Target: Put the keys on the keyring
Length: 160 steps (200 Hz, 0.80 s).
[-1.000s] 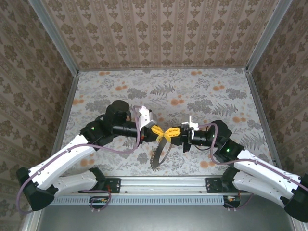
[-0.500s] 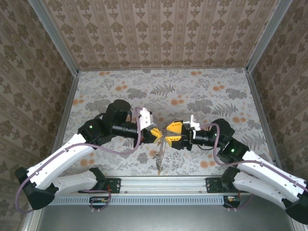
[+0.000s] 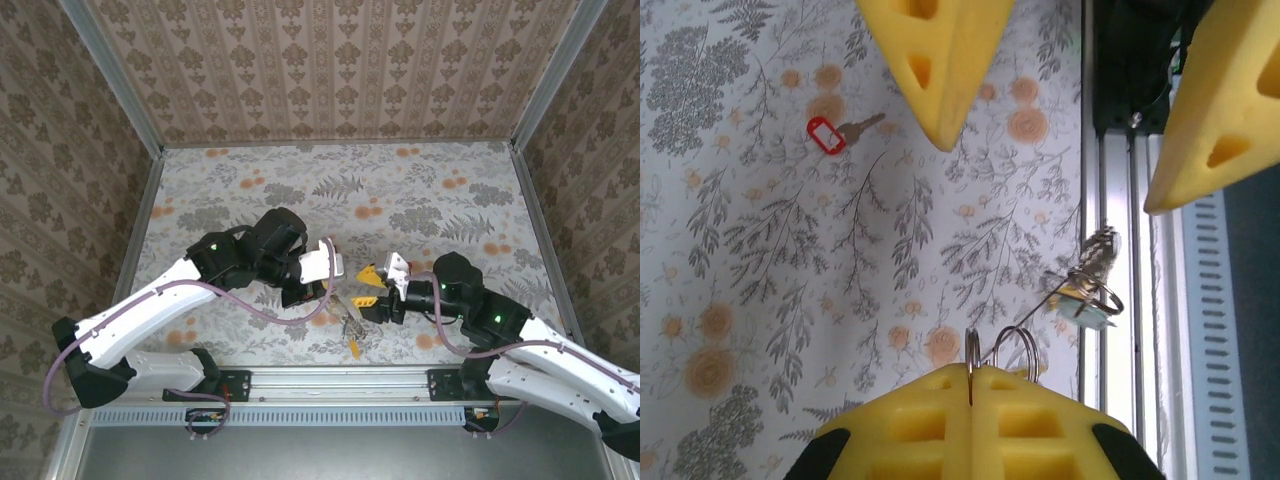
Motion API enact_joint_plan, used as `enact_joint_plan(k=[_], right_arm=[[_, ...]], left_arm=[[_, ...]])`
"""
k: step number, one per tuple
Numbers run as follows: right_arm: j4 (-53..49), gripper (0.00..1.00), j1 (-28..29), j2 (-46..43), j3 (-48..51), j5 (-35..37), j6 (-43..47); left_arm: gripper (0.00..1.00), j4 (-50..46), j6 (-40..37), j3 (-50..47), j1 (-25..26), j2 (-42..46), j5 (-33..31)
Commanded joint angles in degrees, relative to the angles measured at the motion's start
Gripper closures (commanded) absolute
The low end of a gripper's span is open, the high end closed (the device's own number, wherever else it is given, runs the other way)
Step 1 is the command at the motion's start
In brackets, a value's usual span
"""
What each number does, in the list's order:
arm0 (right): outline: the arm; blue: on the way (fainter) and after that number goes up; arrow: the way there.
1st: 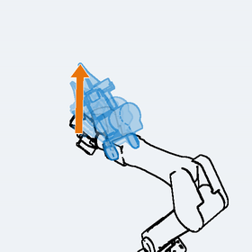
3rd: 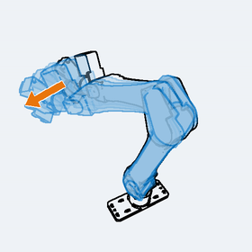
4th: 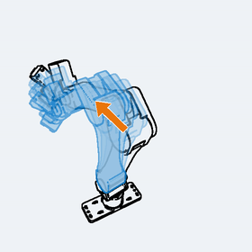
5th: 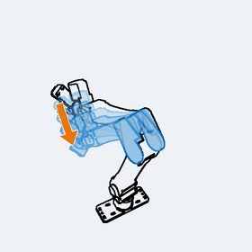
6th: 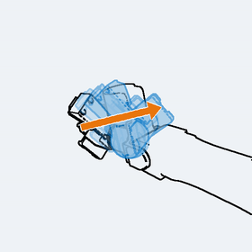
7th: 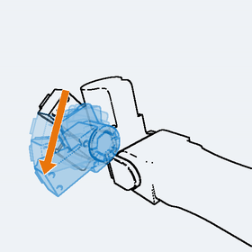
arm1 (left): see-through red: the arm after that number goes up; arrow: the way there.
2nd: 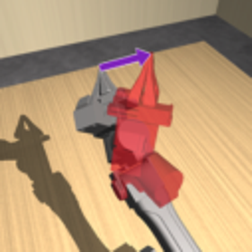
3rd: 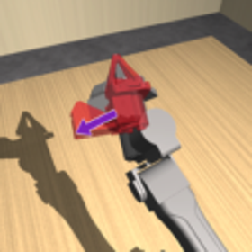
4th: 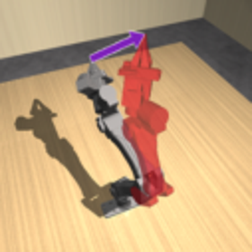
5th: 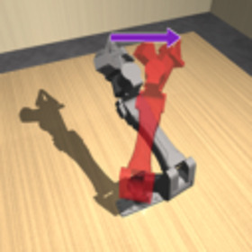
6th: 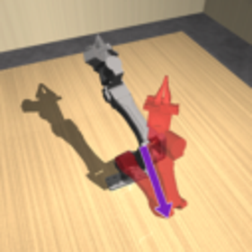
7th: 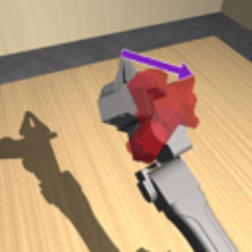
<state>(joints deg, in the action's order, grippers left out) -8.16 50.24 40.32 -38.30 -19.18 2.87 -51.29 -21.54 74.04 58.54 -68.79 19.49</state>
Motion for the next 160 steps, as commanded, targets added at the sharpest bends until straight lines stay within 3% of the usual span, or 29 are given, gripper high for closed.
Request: enact_joint_plan(k=[1,160], right_arm=[[-0.6,0.48,1.2,1.0,-0.1,3.2,3.5],[7.7,0.64,5.3,10.5,-2.5,3.4,6.6]], left_arm=[[1.00,-1.6,-2.7,3.1,0.8,0.0,-2.0],[1.00,-0.2,-2.1,2.7,1.9,0.2,-0.3]])
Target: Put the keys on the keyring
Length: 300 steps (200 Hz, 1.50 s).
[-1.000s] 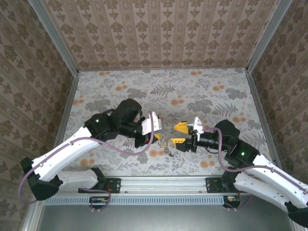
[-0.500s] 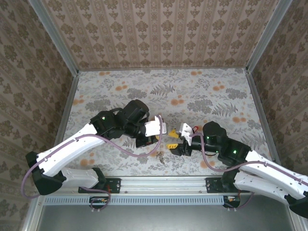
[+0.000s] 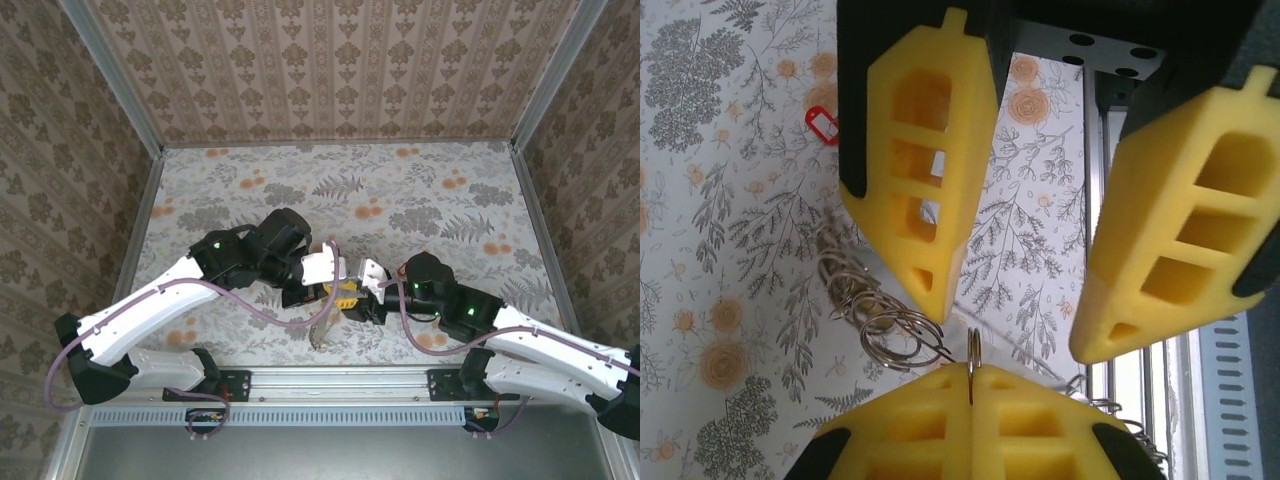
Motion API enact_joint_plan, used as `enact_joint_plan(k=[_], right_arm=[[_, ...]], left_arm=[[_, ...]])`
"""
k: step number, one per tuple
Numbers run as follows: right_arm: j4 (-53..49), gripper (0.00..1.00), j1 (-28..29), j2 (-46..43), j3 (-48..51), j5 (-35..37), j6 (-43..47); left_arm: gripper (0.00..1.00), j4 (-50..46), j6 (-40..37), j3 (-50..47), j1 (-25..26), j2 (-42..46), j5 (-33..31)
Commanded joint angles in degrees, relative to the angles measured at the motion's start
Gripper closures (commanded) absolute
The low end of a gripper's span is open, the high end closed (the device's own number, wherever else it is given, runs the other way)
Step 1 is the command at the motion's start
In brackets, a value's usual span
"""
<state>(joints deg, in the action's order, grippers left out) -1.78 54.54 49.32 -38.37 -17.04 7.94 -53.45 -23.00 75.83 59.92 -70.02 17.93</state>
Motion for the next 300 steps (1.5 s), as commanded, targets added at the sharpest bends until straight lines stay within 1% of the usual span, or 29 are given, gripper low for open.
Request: enact_joint_plan(k=[1,19,95,158,192,234,274,300], right_arm=[[1.3,0.64,1.0,1.5,-2.6,1.3,1.6],[1.2,0.67,1.4,2.5,-3.0,1.9,2.4],[0.2,0.65,2.7,3.9,-3.5,2.6,5.6],[6.0,0.63,2.8,0.8,0.8,0.8,6.7],[5.7,0.62,2.8,-1.5,1.6,-0.5,6.4],[3.4,0.62,2.8,-1.9,1.3,-0.4,6.8],[4.7,0.65,2.7,-1.1,0.7,-0.4,7.3],[6.2,0.70,2.4,0.2,0.1,-1.1,7.3]], left_arm=[[1.00,2.0,-0.6,0.8,0.5,1.4,1.3],[1.00,2.0,-0.6,0.8,0.5,1.5,1.4],[1.00,1.8,-0.8,0.8,0.6,1.6,3.0],[1.00,2.5,-0.3,-0.1,0.4,2.6,4.2],[1.00,3.5,0.2,-1.3,-1.1,4.7,6.0],[1.00,3.5,0.2,-2.3,-2.5,6.6,8.4],[1.00,3.3,0.2,-1.8,-2.5,6.3,9.8],[1.00,2.9,-0.1,-1.7,-2.6,5.8,10.1]])
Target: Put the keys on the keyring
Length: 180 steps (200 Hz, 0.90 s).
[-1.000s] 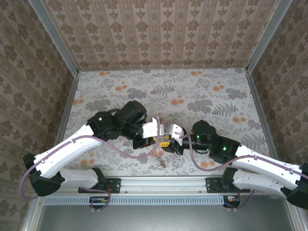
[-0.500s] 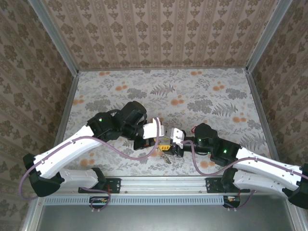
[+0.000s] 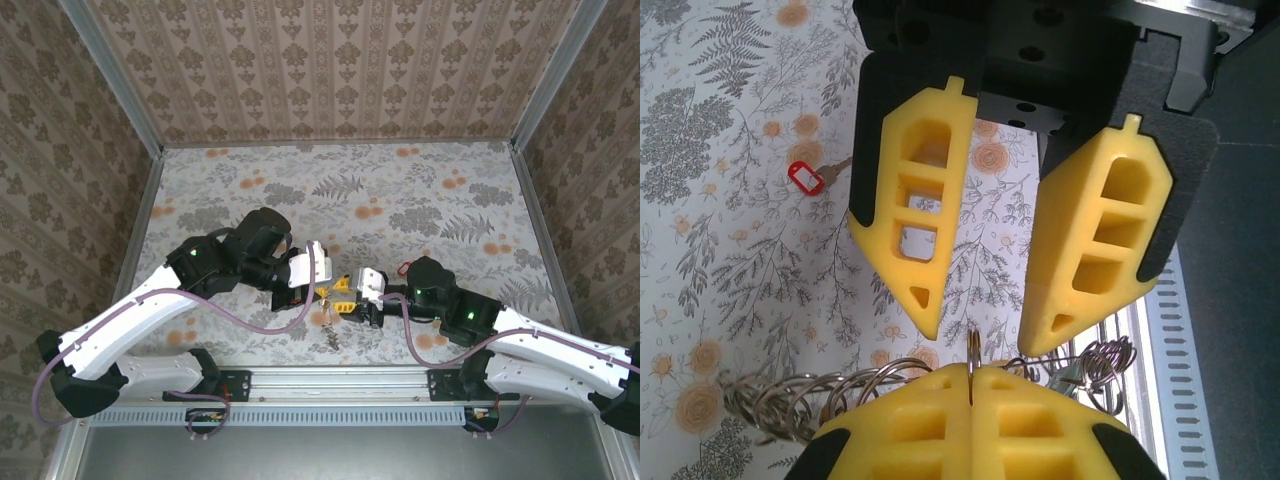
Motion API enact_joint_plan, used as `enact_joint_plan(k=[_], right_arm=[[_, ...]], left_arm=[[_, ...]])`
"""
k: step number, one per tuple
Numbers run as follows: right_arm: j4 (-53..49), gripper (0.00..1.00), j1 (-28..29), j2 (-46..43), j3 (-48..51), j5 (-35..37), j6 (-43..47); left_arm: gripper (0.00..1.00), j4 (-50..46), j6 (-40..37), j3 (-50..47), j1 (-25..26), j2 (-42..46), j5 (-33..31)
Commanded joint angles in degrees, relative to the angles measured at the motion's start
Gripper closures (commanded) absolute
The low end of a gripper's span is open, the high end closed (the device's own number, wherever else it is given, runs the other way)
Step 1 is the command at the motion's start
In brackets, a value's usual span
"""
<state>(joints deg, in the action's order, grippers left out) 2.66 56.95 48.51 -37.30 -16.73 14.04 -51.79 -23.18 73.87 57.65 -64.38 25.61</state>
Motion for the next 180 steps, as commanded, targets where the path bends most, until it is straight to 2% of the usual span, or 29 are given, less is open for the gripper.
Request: enact_joint_plan(k=[1,45,135,163,180], right_arm=[[1.9,0.70,0.0,1.0,-0.9,-1.5,1.2],[3.3,0.79,-0.1,2.8,-1.1,-2.1,0.8],[4.7,0.77,-0.4,0.2,-0.4,-0.2,-0.1],[5.3,0.84,-0.5,0.7,-0.2,-0.4,-0.4],[5.1,0.93,-0.6,1.1,-0.2,-0.4,-0.2]], left_arm=[[1.00,1.3,0.1,0.3,-0.3,0.2,2.4],[1.00,1.0,0.2,0.2,-0.3,-0.2,2.3],[1.00,0.9,0.4,0.1,-0.3,-0.8,2.5],[1.00,1.1,0.6,0.1,-0.3,-0.9,2.8],[1.00,1.1,0.6,0.2,-0.3,-0.8,2.9]])
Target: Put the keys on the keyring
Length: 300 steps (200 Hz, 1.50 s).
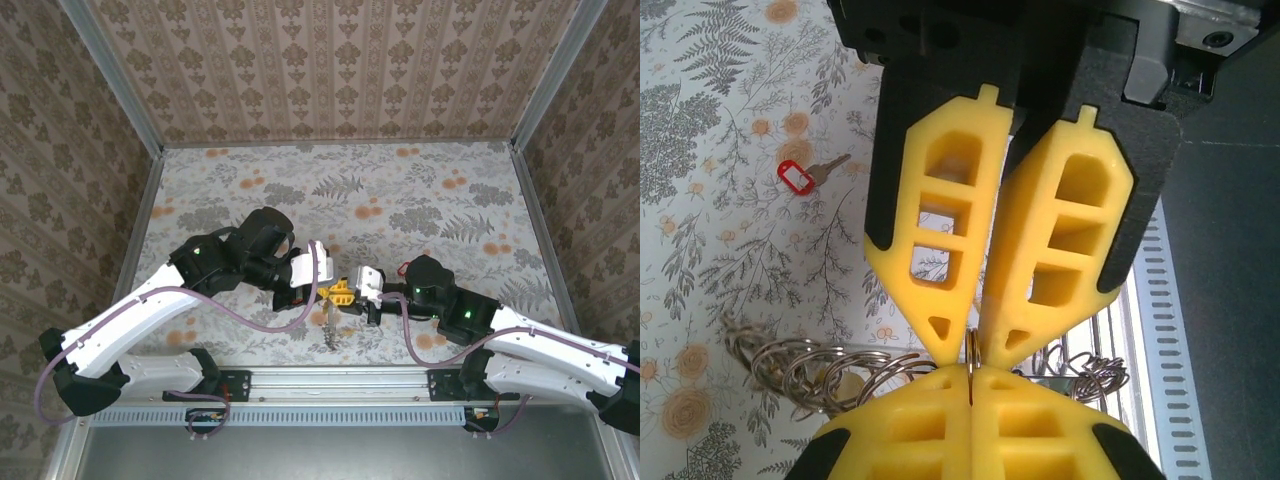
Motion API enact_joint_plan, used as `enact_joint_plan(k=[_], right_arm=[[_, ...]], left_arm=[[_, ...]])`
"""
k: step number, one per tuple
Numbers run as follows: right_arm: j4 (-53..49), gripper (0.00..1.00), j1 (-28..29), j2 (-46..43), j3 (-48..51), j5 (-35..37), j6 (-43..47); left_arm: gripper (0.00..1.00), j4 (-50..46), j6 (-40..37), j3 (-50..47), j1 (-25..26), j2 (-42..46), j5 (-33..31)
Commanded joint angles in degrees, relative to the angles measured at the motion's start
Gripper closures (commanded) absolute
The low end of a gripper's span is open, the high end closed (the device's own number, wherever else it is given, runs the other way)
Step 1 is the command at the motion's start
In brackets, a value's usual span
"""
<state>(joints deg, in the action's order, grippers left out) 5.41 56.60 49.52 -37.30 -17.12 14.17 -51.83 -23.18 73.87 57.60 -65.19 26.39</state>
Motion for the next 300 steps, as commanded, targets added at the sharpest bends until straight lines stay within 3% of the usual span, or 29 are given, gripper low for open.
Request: enact_joint_plan(k=[1,11,49,68,131,173,222,270,300], right_arm=[[2.3,0.94,-0.3,0.2,-0.2,0.0,-0.4],[2.2,1.00,-0.3,0.3,-0.3,0.0,-0.2],[3.2,1.00,-0.6,-1.7,0.6,-1.1,-0.6],[5.6,1.00,-1.7,-3.7,1.4,-3.8,-2.5],[11.2,1.00,-2.9,-6.3,3.0,-7.8,-6.6],[14.0,1.00,-3.0,-6.4,3.8,-8.7,-8.5],[17.0,1.00,-3.1,-5.9,4.9,-9.0,-9.9],[23.6,1.00,-5.1,-5.8,7.4,-10.5,-14.1],[27.8,1.00,-5.9,-5.7,8.6,-11.0,-17.0]], left_arm=[[1.00,1.2,0.6,0.2,-0.2,0.0,2.1],[1.00,1.2,0.6,0.2,-0.3,0.0,2.1],[1.00,3.2,2.7,-1.4,-0.9,1.3,2.7],[0.91,6.8,5.6,-4.2,-1.4,3.2,5.5],[0.83,13.6,10.1,-8.9,-1.6,7.1,7.2],[0.84,17.2,11.0,-10.2,-1.7,7.9,7.9],[1.00,19.9,12.0,-11.1,-1.6,8.2,9.1],[1.00,21.3,12.6,-11.7,-2.4,9.3,9.8],[0.92,23.1,13.6,-12.4,-2.8,10.0,10.0]])
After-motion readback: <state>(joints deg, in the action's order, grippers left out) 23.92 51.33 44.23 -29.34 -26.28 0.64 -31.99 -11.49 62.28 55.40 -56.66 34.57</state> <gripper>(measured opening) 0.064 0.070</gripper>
